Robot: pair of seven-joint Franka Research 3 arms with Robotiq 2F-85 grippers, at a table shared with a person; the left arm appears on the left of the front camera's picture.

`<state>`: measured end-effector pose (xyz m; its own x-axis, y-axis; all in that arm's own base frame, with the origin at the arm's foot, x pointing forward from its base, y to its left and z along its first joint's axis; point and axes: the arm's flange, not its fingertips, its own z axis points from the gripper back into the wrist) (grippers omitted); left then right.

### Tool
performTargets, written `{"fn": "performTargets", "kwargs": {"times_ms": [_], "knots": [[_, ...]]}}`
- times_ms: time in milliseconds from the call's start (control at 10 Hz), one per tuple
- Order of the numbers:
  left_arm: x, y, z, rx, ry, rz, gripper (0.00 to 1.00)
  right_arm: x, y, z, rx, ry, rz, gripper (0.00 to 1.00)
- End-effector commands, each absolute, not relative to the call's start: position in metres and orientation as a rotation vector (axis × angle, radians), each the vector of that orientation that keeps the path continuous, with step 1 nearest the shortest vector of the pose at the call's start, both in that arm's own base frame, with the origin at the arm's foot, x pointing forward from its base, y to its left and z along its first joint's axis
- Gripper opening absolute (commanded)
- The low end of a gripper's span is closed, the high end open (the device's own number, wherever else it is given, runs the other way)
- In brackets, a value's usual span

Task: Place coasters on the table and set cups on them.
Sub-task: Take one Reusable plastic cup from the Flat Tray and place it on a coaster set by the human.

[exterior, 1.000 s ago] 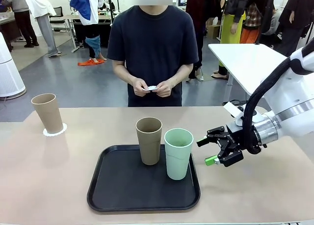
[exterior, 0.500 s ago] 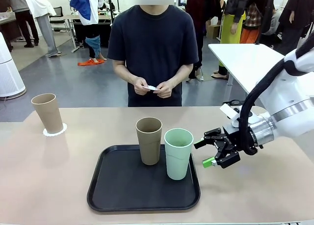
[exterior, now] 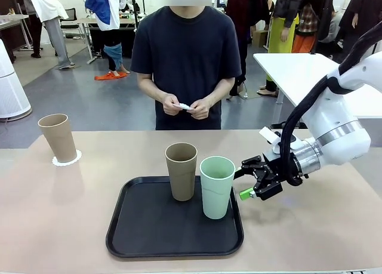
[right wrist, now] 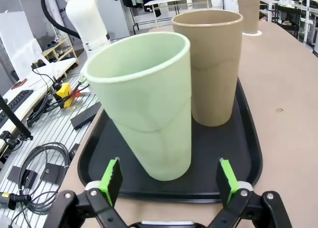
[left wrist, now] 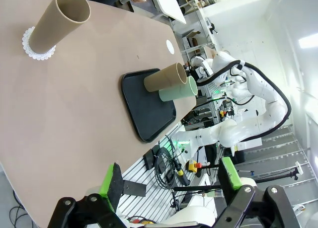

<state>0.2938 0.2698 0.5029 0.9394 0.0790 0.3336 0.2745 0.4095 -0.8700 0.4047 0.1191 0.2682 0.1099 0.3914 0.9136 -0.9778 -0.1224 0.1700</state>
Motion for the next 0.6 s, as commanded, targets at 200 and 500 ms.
{"fn": "performTargets", "kwargs": {"times_ms": [200,500], "knots": [[0.293,0.270,0.507,-1.160,-0.352,-0.115,1.00,0.408,0.135,0.258,1.106,-0.802,1.470,1.00],[0.293,0.270,0.507,-1.160,-0.352,-0.115,1.00,0.409,0.146,0.258,1.117,-0.828,1.532,1.00]]}}
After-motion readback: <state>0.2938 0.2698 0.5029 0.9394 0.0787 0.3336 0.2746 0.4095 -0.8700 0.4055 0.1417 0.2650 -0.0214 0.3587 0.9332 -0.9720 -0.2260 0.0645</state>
